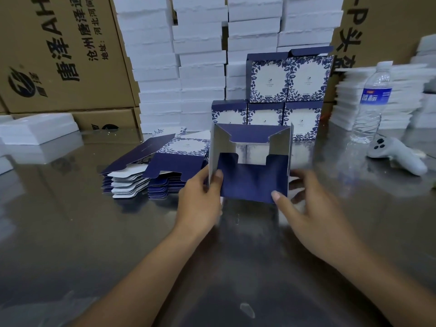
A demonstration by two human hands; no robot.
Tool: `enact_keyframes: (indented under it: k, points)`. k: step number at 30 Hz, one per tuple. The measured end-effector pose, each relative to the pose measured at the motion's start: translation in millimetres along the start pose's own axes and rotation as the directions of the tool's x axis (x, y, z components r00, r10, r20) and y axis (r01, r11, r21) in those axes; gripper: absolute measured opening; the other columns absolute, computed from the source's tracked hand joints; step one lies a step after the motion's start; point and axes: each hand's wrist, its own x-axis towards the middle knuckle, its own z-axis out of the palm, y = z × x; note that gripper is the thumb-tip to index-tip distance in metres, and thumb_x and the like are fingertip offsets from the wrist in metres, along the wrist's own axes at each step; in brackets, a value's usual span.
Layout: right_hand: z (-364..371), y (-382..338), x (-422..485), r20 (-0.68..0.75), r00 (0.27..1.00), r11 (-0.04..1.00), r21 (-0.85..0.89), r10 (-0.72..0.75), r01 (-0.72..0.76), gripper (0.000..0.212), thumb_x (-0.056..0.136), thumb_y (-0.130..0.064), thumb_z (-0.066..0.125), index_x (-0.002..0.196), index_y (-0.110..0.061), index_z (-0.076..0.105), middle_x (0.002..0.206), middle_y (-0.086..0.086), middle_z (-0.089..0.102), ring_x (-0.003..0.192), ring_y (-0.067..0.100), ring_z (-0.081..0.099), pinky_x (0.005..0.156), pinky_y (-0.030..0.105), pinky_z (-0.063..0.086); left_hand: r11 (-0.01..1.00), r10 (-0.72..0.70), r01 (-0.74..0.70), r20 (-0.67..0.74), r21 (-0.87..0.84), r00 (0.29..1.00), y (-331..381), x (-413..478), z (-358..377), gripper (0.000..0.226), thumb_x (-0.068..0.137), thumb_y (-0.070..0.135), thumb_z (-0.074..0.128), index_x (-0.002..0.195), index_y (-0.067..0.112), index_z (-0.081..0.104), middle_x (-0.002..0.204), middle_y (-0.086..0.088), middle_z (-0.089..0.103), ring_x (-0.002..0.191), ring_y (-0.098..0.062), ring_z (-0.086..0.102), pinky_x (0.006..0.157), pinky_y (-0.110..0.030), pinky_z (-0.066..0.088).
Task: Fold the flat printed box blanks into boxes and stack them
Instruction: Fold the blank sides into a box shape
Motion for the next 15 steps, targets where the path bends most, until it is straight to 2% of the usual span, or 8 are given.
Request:
enact_keyframes:
  k: [2, 4, 6, 8, 10, 13, 15]
  points:
    - [1.4, 0.2, 1.2, -0.027, 0.995, 0.995, -0.032, 0.097, -0.098, 0.025, 0.087, -0.045, 0.053, 0.090, -0.020, 0.049, 0.083, -0.011, 0.057, 0.072, 0.008, 0.054, 0.061, 0.021, 0.036, 1.000, 0.008, -0.008, 0.016, -0.003, 1.000, 3.2, -1.4, 1.2, 0.024, 0.098, 0.024, 0.047, 0.076, 0.031, 0.056, 0.040, 0.012, 0.047, 0.036, -0.004, 0.045, 0.040, -0.020, 0.045]
    - [0.5, 0.3, 3.8, -0.002, 0.983, 0.982, -0.040, 0.184, -0.184, 0.041, 0.090, -0.046, 0.048, 0.070, -0.012, 0.056, 0.056, -0.009, 0.056, 0.059, 0.007, 0.051, 0.052, 0.015, 0.034, 0.997, -0.035, 0.038, 0.039, -0.073, 0.999, 5.7, -3.9, 4.7, 0.010, 0.097, 0.021, 0.048, 0.095, 0.023, 0.058, 0.039, 0.014, 0.047, 0.036, -0.003, 0.043, 0.039, -0.015, 0.040]
    - [-1.1, -0.2, 5.2, 0.054, 0.963, 0.964, 0.010, 0.265, -0.266, 0.050, 0.094, -0.044, 0.044, 0.055, -0.014, 0.057, 0.039, -0.009, 0.051, 0.044, 0.004, 0.046, 0.049, 0.021, 0.033, 0.984, -0.107, 0.115, 0.066, -0.134, 0.992, 6.0, -7.1, 9.1, 0.021, 0.097, 0.023, 0.050, 0.114, 0.011, 0.054, 0.038, 0.013, 0.046, 0.036, -0.002, 0.043, 0.041, -0.017, 0.040]
    - [-1.5, 0.7, 6.9, 0.093, 0.933, 0.925, 0.125, 0.349, -0.358, 0.052, 0.095, -0.039, 0.046, 0.050, -0.014, 0.053, 0.036, -0.005, 0.044, 0.037, 0.006, 0.041, 0.050, 0.026, 0.033, 0.964, -0.175, 0.193, 0.110, -0.182, 0.978, 6.6, -11.3, 13.0, 0.030, 0.096, 0.025, 0.051, 0.121, 0.009, 0.050, 0.038, 0.013, 0.045, 0.035, -0.002, 0.043, 0.052, -0.023, 0.041]
    - [-1.8, 2.1, 9.5, 0.118, 0.895, 0.855, 0.266, 0.429, -0.445, 0.049, 0.095, -0.033, 0.050, 0.051, -0.012, 0.050, 0.040, -0.002, 0.042, 0.037, 0.010, 0.039, 0.048, 0.025, 0.034, 0.936, -0.233, 0.269, 0.170, -0.229, 0.957, 8.5, -14.9, 15.9, 0.034, 0.096, 0.025, 0.052, 0.125, 0.008, 0.047, 0.040, 0.012, 0.044, 0.036, -0.004, 0.043, 0.060, -0.029, 0.043]
    - [-4.9, 2.1, 11.2, 0.177, 0.835, 0.706, 0.462, 0.520, -0.537, 0.043, 0.095, -0.025, 0.053, 0.055, -0.011, 0.047, 0.038, -0.004, 0.039, 0.032, 0.006, 0.036, 0.035, 0.015, 0.030, 0.859, -0.294, 0.384, 0.289, -0.338, 0.911, 10.3, -17.8, 18.5, 0.038, 0.096, 0.017, 0.054, 0.129, 0.005, 0.041, 0.049, 0.004, 0.046, 0.040, -0.009, 0.045, 0.054, -0.026, 0.047]
    - [-6.3, 1.5, 10.4, 0.217, 0.813, 0.642, 0.518, 0.540, -0.565, 0.041, 0.095, -0.022, 0.053, 0.056, -0.011, 0.046, 0.039, -0.005, 0.039, 0.033, 0.006, 0.035, 0.033, 0.015, 0.029, 0.820, -0.315, 0.430, 0.330, -0.377, 0.890, 10.7, -18.5, 18.4, 0.039, 0.095, 0.013, 0.055, 0.130, 0.006, 0.040, 0.047, 0.004, 0.047, 0.041, -0.010, 0.046, 0.053, -0.025, 0.048]
